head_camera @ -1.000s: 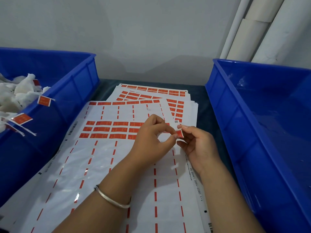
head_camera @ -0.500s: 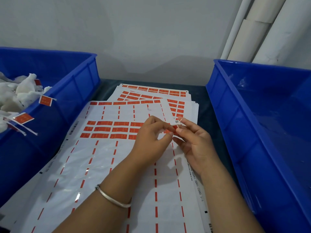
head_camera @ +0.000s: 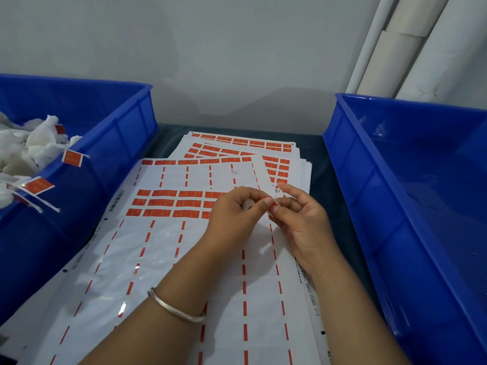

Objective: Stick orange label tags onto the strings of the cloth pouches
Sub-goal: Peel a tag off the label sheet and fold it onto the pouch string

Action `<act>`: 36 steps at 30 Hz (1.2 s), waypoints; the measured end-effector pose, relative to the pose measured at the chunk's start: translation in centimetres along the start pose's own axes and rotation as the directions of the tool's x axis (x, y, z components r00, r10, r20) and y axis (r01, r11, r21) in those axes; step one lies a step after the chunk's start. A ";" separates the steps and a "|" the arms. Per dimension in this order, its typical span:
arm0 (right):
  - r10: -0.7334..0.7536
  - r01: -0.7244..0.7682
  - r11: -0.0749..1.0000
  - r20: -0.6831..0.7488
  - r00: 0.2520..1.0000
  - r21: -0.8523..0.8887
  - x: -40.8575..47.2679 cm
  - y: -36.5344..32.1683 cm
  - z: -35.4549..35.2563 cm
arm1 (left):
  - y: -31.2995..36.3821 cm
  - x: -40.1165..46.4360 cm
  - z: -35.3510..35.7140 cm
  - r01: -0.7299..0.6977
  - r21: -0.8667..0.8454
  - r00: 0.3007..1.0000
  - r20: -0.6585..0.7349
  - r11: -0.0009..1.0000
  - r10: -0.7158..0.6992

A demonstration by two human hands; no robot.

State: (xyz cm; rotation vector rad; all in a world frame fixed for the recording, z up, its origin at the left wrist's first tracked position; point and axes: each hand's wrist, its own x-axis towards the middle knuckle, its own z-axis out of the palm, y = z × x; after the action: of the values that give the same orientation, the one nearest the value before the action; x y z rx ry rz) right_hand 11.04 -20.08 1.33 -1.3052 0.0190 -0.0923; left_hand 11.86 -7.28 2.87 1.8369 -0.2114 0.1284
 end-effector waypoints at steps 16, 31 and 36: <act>-0.005 0.013 0.998 -0.127 0.992 0.065 0.4 1.5 -0.2 | -1.2 0.4 0.2 0.123 -0.020 0.992 0.035 0.992 -0.122; -0.043 0.007 0.976 -0.162 0.986 -0.219 -0.2 1.5 0.3 | 0.9 1.1 -1.4 0.119 0.364 0.981 -0.186 0.924 -0.053; -0.018 -0.022 0.956 -0.135 0.991 -0.292 -0.5 1.5 0.9 | 3.8 0.2 -5.7 0.134 0.241 0.956 -0.286 0.961 -0.061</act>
State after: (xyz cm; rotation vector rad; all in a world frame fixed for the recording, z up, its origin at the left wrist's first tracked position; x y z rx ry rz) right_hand 10.70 -18.74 0.08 -1.5937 0.1561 -0.1822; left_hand 11.37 -2.76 8.01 2.0594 0.0984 0.3546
